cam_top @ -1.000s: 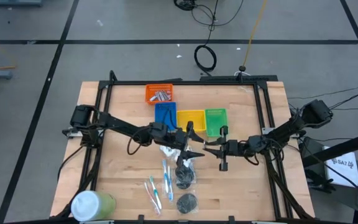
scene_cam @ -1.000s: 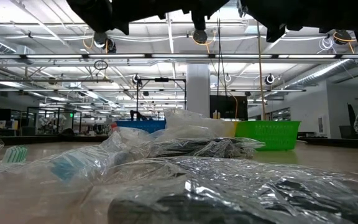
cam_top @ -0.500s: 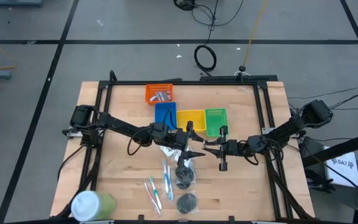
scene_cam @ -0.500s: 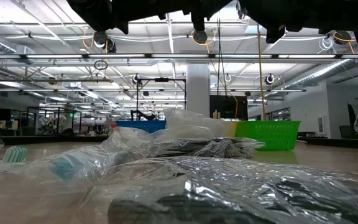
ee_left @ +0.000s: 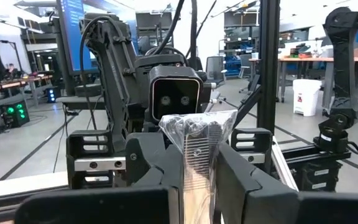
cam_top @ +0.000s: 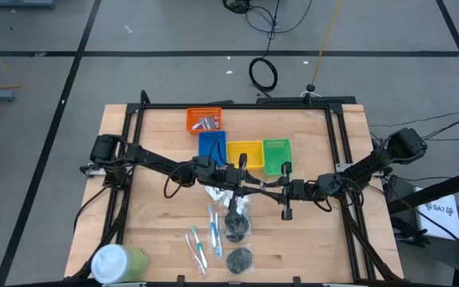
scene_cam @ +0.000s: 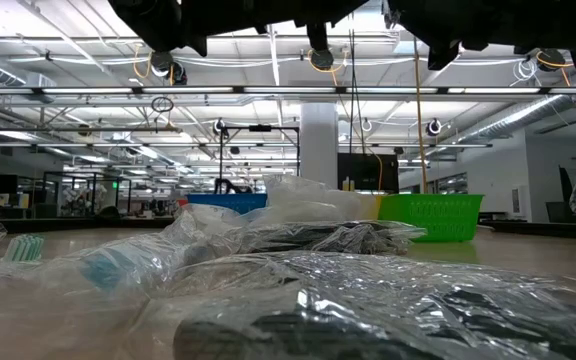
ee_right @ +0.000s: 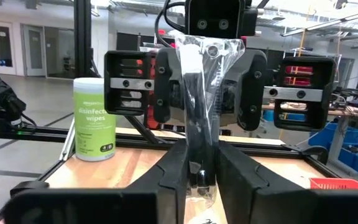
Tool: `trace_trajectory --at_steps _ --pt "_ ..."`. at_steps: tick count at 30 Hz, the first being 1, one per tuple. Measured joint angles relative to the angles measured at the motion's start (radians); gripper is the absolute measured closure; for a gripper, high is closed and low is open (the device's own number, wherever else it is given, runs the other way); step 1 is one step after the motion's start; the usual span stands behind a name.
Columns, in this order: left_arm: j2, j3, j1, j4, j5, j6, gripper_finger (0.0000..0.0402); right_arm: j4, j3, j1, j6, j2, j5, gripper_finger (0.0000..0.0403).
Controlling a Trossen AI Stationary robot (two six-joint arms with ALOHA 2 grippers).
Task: Pick & Place Travel size toiletries
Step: Put the bottom nail cutter into the orange basket
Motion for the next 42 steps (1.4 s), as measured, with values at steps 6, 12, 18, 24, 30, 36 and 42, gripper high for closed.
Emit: trace_trajectory --at_steps 6,12,18,24,30,36,42 --pt "-0.013 0.000 0.001 -0.039 -0.037 0.005 0.0357 -0.031 0.000 0.000 0.017 -0.001 0.019 0.0289" --pt "-0.126 0.000 0.018 -0.251 -0.093 0.009 0.0400 -0.069 0.000 0.026 0.021 -0.001 0.180 0.0222" --pt "-0.275 -0.025 0.025 -0.466 -0.327 0.116 0.0400 -0.082 0.000 0.083 -0.027 -0.022 0.285 0.0163" --pt "-0.416 -0.162 0.121 -0.494 -0.502 0.133 0.0400 -0.166 0.000 0.121 -0.024 -0.107 0.355 0.0146" --pt "-0.482 -0.324 0.339 -0.486 -0.529 0.011 0.0400 -0.209 -0.001 0.142 0.000 -0.153 0.355 0.0151" --pt "-0.468 -0.408 0.528 -0.486 -0.455 -0.114 0.0400 -0.211 -0.001 0.141 0.002 -0.153 0.355 0.0158" --pt "-0.454 -0.422 0.595 -0.486 -0.429 -0.140 0.0394 -0.209 -0.001 0.141 0.002 -0.153 0.351 0.0161"
